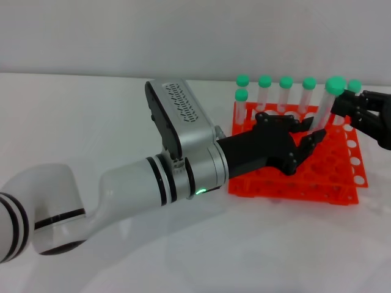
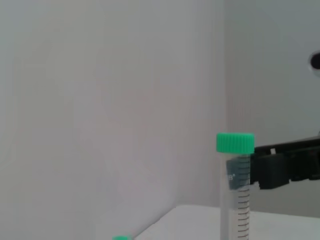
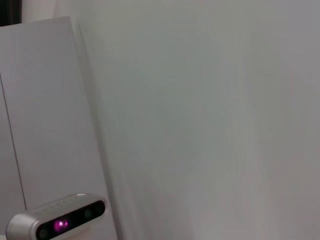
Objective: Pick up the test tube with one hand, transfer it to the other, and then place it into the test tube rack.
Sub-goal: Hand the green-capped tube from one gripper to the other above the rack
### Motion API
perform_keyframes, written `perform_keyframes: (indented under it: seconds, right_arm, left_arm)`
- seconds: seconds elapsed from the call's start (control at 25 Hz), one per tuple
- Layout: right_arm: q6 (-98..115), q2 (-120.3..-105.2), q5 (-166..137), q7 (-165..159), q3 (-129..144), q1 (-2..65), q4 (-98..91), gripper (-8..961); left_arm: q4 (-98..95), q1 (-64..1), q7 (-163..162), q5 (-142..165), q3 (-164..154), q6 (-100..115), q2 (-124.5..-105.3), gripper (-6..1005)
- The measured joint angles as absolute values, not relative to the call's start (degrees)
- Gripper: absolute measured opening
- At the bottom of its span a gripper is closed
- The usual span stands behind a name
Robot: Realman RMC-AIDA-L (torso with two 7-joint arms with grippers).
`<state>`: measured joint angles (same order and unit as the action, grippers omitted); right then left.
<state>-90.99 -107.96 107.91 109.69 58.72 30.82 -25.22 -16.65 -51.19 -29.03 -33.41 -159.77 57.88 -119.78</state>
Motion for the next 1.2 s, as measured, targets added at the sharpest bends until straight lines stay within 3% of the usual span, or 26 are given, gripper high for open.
perform_keyframes:
  seconds: [0.28, 0.52, 0.72, 1.2]
  right_arm:
    - [-90.9, -107.93, 107.9, 109.7, 58.9, 30.9, -25.6, 191]
    - [-90.5, -108.24, 107.2, 110.3, 57.9, 30.8, -25.8, 9]
    - [-89.6, -108.94, 105.8, 113.7, 56.4, 29.9, -25.9, -1]
    - [-91.8, -107.7, 103.7, 112.3, 56.2, 29.3, -27.6, 299]
  left_arm:
    - [-16.7, -51.6, -28.9, -33.3, -160.0, 56.8, -119.84, 191]
    - [-17.3, -52.5, -28.9, -33.4, -160.0, 54.8, -119.91, 191]
    - [-17.3, -52.5, -28.9, -33.1, -159.9, 54.5, -119.91, 191]
    - [-16.9, -52.5, -28.9, -33.1, -159.1, 54.5, -119.84, 191]
